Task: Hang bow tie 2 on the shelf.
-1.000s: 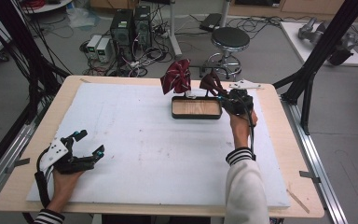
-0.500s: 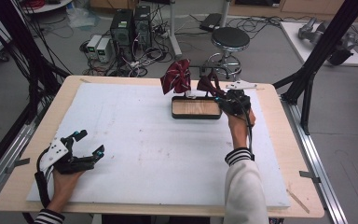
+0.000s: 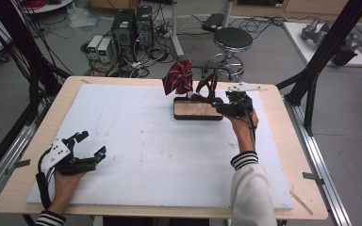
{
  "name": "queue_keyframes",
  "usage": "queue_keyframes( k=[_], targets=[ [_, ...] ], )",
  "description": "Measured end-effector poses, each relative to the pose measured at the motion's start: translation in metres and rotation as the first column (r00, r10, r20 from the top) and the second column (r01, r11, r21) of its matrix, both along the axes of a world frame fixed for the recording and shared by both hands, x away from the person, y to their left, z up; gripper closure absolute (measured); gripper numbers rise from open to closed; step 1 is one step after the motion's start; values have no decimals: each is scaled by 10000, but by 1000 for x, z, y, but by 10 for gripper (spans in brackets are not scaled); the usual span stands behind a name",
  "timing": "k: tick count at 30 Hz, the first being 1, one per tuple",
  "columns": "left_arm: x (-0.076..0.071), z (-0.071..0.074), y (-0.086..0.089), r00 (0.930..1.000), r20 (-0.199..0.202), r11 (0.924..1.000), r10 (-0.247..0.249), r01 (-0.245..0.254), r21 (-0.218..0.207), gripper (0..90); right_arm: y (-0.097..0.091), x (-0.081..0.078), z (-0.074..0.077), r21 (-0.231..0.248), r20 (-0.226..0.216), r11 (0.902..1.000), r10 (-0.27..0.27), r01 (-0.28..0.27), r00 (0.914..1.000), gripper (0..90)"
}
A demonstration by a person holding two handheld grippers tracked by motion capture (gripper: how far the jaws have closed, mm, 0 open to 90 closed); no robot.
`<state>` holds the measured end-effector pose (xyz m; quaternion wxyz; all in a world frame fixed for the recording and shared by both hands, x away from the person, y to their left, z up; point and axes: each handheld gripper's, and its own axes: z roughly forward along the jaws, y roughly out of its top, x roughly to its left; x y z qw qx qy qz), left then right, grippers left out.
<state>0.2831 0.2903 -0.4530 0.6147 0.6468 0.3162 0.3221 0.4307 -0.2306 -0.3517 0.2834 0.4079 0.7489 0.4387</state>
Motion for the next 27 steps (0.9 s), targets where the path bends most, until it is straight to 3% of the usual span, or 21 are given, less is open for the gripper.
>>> queue_keyframes(
  k=[4,8,13,17,20,21,23,27],
  targets=[
    [0,0,0,10000,18,10000,-14,14,-19,97,0,-9,7,287,364,9995,88,-98,9993,112],
    [0,0,0,10000,32,10000,-24,24,-38,98,-3,-27,10,679,720,9972,270,-319,9970,112],
    [-1,0,0,10000,79,10000,-20,20,-51,98,-13,-62,6,975,1135,9938,426,-538,9926,112],
    [-1,0,1,10000,65,10000,-32,33,-54,98,-22,-95,-2,1332,1709,9894,341,-574,9847,112],
    [0,0,1,10000,40,9999,-47,47,-88,98,-27,-122,-15,1818,2262,9819,114,-537,9740,112],
    [0,0,1,10000,40,9999,-47,47,-88,98,-27,-122,-15,1818,2262,9819,114,-537,9740,112],
    [0,0,1,10000,33,9999,-44,45,-148,98,-29,-140,-27,2064,2551,9767,36,-581,9669,112],
    [-1,0,1,9999,96,10000,-42,43,-85,98,-33,-153,-43,2356,2803,9694,-6,-682,9599,112]
  ],
)
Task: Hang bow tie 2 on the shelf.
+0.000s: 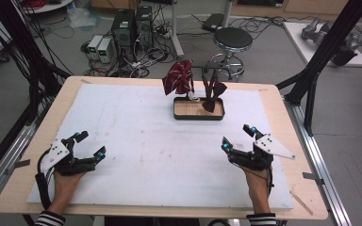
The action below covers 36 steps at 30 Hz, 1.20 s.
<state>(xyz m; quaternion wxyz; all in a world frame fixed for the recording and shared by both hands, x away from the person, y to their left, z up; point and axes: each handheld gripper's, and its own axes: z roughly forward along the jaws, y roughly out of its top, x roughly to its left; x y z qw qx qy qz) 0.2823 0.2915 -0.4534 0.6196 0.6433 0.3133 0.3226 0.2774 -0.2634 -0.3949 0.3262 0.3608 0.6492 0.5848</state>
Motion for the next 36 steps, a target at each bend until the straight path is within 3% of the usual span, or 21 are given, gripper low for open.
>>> queue_keyframes(
  k=[5,9,11,14,16,22,27,36],
  targets=[
    [0,0,1,10000,-25,10000,-2,1,-72,97,-7,-12,-20,412,54,9988,-269,266,9996,112],
    [0,0,1,10000,-16,10000,-12,12,-76,98,-7,-15,-20,315,110,9985,-461,457,9989,112],
    [0,0,1,10000,3,9999,10,-9,-105,97,-4,-18,-18,221,538,9989,-414,402,9977,112],
    [0,0,1,10000,14,9999,3,-3,-115,98,-5,-17,-19,35,293,9992,-390,389,9988,112],
    [0,0,1,10000,14,9999,21,-21,-104,97,-6,-18,-21,-20,390,9993,-385,386,9985,112],
    [-1,0,1,10000,29,9999,39,-38,-94,98,-16,-21,-40,169,240,9981,-593,589,9980,113],
    [-1,0,1,10000,42,10000,61,-60,-79,98,-17,-22,-55,365,570,9982,-499,479,9971,112],
    [-1,0,1,9999,51,9999,92,-92,-55,97,-17,-23,-59,350,697,9988,-365,342,9969,112]
  ],
)
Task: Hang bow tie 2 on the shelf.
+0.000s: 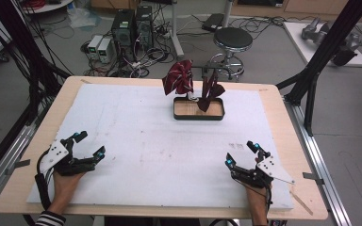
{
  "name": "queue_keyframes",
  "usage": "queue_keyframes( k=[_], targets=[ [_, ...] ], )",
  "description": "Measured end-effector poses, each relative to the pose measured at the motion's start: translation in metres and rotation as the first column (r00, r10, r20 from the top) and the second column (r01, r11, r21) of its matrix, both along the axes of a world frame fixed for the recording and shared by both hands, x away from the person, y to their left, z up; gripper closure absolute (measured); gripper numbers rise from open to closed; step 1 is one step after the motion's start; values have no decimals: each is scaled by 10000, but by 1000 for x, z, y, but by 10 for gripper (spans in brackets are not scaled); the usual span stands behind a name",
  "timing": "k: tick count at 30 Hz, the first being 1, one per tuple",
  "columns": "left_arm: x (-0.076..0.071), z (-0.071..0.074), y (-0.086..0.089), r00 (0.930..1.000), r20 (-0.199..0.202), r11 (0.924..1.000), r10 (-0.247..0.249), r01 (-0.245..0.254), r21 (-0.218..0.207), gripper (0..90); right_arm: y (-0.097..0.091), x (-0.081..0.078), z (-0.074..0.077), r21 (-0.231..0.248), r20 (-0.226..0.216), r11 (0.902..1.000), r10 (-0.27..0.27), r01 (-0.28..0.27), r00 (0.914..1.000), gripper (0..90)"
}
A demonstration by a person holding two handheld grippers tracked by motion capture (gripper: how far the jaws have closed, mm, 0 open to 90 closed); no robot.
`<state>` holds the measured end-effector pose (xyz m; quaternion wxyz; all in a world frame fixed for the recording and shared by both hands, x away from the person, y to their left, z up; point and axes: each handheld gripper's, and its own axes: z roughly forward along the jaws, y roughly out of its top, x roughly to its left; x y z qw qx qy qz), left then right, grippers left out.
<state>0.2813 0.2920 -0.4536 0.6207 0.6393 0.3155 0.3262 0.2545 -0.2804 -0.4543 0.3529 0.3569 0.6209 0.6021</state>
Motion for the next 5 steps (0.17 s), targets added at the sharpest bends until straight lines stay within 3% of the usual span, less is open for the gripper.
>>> queue_keyframes(
  k=[5],
  targets=[
    [1,0,-1,10000,-34,10000,-32,32,82,97,-1,-1,-1,79,87,10000,-39,38,10000,112]
  ],
)
